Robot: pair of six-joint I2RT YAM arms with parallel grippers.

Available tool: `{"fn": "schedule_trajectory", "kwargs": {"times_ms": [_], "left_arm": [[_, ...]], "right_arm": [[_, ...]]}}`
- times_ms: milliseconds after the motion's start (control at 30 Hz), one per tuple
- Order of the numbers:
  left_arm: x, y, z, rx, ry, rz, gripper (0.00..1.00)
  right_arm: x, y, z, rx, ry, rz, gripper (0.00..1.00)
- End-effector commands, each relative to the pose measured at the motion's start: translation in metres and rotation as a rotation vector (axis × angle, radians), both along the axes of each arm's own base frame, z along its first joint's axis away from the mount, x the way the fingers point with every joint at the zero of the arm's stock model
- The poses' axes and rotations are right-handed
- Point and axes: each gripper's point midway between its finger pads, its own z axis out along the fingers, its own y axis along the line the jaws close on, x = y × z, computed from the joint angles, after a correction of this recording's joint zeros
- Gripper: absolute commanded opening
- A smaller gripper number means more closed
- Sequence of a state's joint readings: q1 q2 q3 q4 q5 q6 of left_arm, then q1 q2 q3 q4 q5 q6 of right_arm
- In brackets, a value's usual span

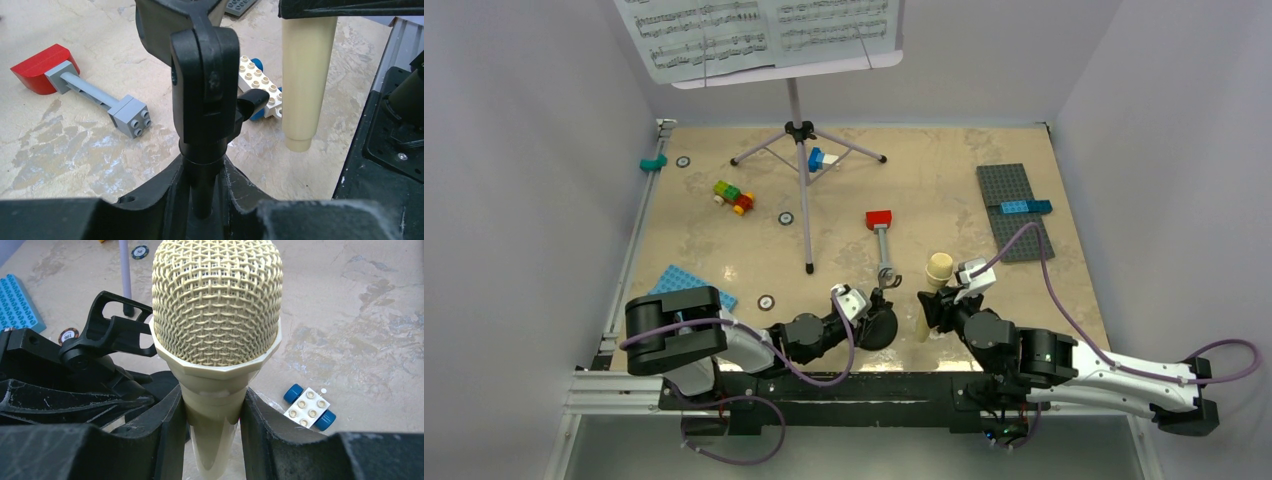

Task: Pack up the instrument practice props

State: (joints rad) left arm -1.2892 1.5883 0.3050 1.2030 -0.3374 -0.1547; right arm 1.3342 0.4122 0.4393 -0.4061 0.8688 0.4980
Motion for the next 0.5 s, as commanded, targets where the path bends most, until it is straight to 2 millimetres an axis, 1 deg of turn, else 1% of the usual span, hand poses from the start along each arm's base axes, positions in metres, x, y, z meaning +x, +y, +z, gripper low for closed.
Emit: {"fn": "schedule_trajectory", "kwargs": {"times_ms": [0, 67, 167, 267, 333, 467], "left_arm": [[-0.001, -0.010, 0.025, -0.100, -0.021, -0.018, 0.21], [0.000, -0.009, 0.024, -0.099, -0.020, -0.014, 0.14], [0.000, -0.004, 0.024, -0.101, -0.021, -0.004, 0.00], [0.002, 0.002, 0.030, -0.118, -0.028, 0.019, 0.00], [0.005, 0.009, 0.038, -0.132, -0.040, 0.049, 0.00], [0.018, 0.026, 0.065, -0.152, -0.090, 0.140, 0.00]], "right_arm": [[0.001, 0.002, 0.013, 0.054, -0.001, -0.016, 0.00], [0.002, 0.003, 0.013, 0.051, -0.003, -0.015, 0.00], [0.002, 0.005, 0.015, 0.040, -0.005, -0.008, 0.00], [0.002, 0.008, 0.016, 0.031, -0.009, -0.001, 0.00], [0.002, 0.010, 0.019, 0.020, -0.014, 0.015, 0.00], [-0.003, 0.015, 0.025, 0.003, -0.021, 0.075, 0.00]]}}
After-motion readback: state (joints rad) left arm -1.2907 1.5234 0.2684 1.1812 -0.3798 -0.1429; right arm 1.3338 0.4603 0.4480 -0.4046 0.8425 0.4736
